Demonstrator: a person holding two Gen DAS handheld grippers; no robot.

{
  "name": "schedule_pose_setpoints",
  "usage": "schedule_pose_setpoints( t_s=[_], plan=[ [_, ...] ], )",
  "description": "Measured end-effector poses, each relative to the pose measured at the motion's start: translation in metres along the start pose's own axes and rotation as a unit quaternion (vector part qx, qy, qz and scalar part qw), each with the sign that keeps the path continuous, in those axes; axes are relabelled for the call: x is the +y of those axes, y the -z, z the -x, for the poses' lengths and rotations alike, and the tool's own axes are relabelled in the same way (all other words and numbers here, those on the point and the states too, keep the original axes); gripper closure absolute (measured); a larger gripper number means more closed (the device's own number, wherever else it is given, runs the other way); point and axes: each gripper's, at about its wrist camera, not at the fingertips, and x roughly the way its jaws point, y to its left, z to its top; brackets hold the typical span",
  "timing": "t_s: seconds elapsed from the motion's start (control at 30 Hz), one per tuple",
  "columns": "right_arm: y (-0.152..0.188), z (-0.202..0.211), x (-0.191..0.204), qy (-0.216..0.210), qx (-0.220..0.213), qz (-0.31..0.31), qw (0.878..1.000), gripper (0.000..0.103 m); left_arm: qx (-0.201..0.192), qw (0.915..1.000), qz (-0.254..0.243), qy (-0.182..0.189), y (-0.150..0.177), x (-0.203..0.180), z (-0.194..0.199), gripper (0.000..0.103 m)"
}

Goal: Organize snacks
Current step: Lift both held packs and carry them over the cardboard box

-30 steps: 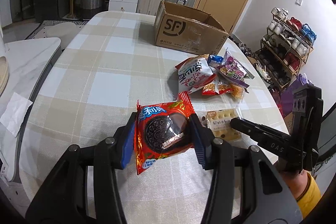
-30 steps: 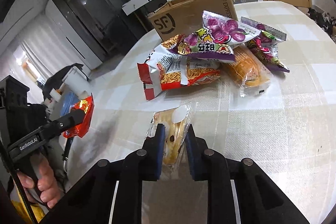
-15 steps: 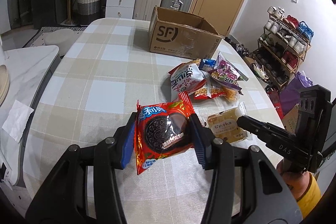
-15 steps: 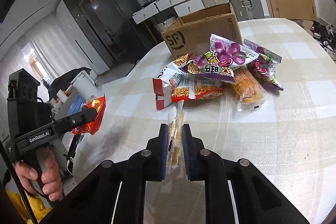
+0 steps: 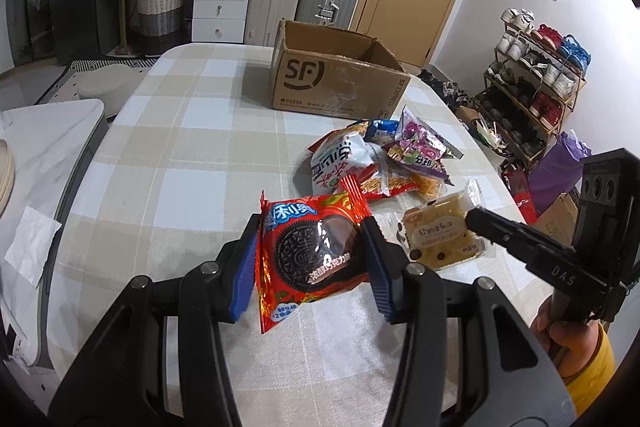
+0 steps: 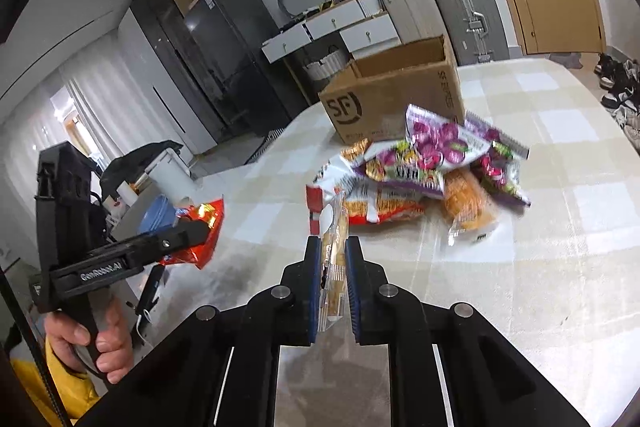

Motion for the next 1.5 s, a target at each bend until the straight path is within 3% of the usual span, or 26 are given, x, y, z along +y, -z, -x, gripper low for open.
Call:
schedule_pose_setpoints(
  t_s=[0.27, 0.47, 0.93, 1.27, 1.5],
  plan=[
    [-0.035, 0.026, 0.013, -0.008, -0.032, 0.023, 0.999, 0.091, -0.011, 0.9998, -0.009, 0.015, -0.031, -0.006, 0.002, 0.058],
    [-0.083, 0.042, 0.02, -0.008, -0.06, 0.034, 0.998, 0.091, -0.028, 0.9992, -0.024, 0.018, -0.067, -0.013, 0.006, 0.058],
    [-0.202, 0.028, 0.027, -0.03, -0.094, 0.048, 0.994, 0.091, -0.054, 0.9974, -0.046, 0.017, -0.183, -0.029, -0.005, 0.058],
    [-0.27, -0.012, 0.002, -0.037, -0.094, 0.029, 0.994, 0.091, -0.043, 0.998, -0.046, 0.003, -0.261, -0.041, -0.054, 0.058],
    [-0.292, -0.057, -0.028, -0.032, -0.07, 0.01, 0.997, 0.091, -0.012, 0.9989, -0.043, -0.008, -0.303, -0.036, -0.122, 0.058]
  ],
)
